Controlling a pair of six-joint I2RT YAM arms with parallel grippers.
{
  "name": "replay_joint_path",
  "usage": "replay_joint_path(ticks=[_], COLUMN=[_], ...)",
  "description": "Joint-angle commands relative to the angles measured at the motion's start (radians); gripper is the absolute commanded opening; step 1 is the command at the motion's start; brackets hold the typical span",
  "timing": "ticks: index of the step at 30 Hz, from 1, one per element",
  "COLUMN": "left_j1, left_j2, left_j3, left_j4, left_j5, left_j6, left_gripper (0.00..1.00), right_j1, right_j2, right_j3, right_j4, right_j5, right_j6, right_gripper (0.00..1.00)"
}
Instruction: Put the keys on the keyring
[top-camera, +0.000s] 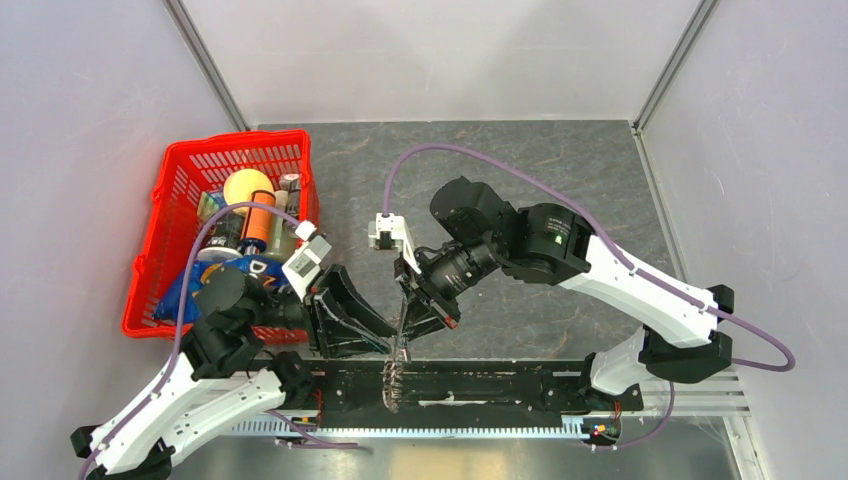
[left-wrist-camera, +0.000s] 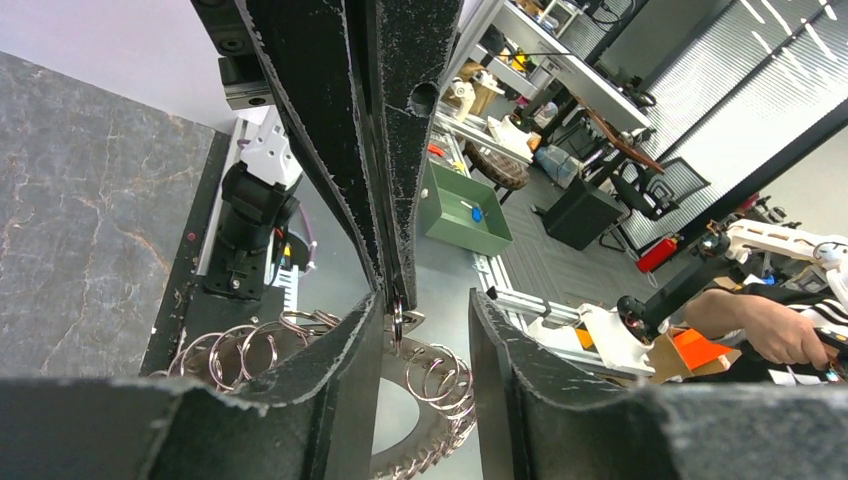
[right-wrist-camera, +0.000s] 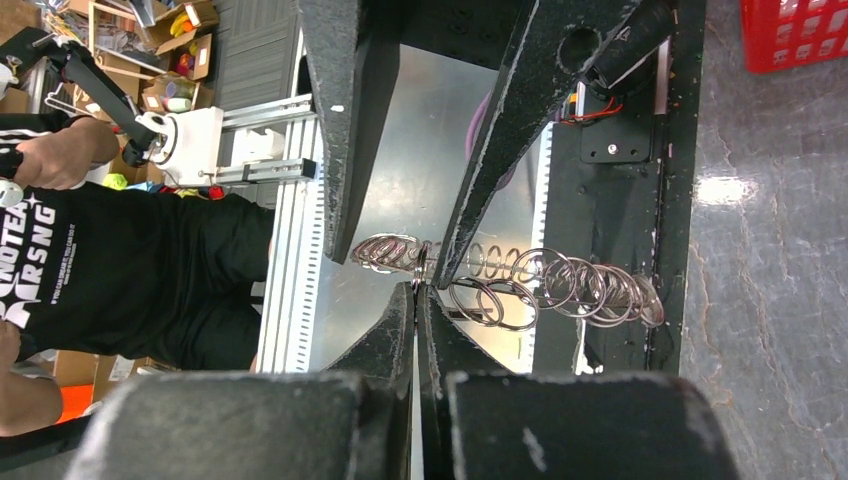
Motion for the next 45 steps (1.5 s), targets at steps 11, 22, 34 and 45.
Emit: replay_joint_path(ticks=[11, 22, 34, 45], left_j1=[-0.004, -0.005, -0.005, -0.005], left_j2=[0.02, 0.063, 0.031, -0.03], left_j3=[0.004, 0.002, 0.004, -0.016], left_j4=[-0.016, -0.023, -0.024, 0.096], left_j5=[0.057, 0.061, -0.015, -0.083], left_j6=[0.024, 0.035, 0.077, 0.048], left_gripper=[0.22, 0.05, 0.02, 0.02], right_j1=[-0.003, -0.003, -0.004, -0.003], right_j2=[0.008, -0.008, -0.067, -0.185], right_j3=[0.024, 0.02, -0.018, -0.124], right_j4=[0.057, 0.059, 0.08, 0.185], right_j5=[-0.011, 0.003, 0.037, 0.156], right_j6=[0.013, -0.002, -0.027, 0.002], right_gripper=[0.0, 0.0, 0.23, 0.36])
